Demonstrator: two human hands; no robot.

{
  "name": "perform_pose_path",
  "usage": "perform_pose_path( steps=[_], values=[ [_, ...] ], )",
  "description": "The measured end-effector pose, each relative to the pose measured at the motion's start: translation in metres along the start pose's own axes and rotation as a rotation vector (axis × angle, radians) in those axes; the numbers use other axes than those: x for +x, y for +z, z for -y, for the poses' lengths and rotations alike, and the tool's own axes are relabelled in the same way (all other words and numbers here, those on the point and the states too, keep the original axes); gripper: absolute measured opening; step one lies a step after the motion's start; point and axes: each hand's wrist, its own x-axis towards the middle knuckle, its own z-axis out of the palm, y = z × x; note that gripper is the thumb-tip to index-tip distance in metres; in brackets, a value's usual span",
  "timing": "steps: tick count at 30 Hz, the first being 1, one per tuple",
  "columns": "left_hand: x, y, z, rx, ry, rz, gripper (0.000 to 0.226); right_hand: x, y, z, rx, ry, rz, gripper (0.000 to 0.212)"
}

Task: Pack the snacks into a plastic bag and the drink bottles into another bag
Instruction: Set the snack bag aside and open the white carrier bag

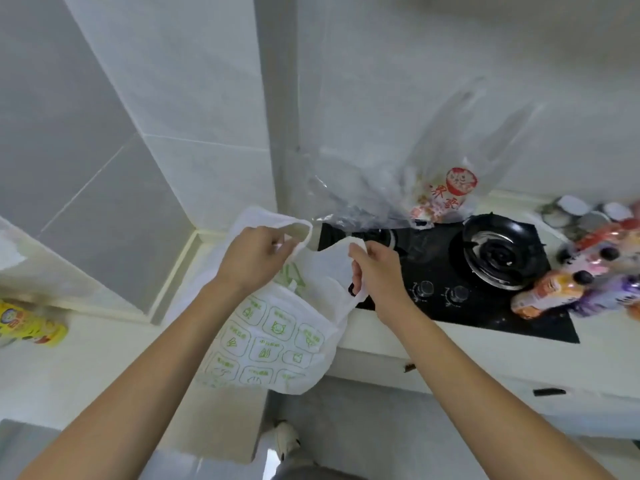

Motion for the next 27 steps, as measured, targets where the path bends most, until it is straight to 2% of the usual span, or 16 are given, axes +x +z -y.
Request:
perform_pose_path(
  steps=[6,11,17,22,27],
  values=[
    [-0.021,0.068,-0.110,-0.162,0.037,0.114,0.061,-0.055,-0.127,-0.018,0.045,-0.038,-0.146,0.032],
    [-0.061,0.136,-0.229,-0.143,0.186,0.075,0.041,-0.109,-0.251,-0.042,0.041,-0.073,-0.248,0.033],
    [-0.114,0.211,-0.361,-0.131,0.308,0.102,0.040,-0.178,-0.394,-0.062,0.033,-0.091,-0.384,0.031],
    [-0.138,0.264,-0.443,-0.109,0.370,0.164,0.031,-0.213,-0.501,-0.074,0.078,-0.042,-0.506,0.026],
    [-0.140,0.309,-0.508,-0.230,0.365,0.226,0.030,-0.224,-0.589,-0.085,0.014,-0.010,-0.611,0.028]
  ],
)
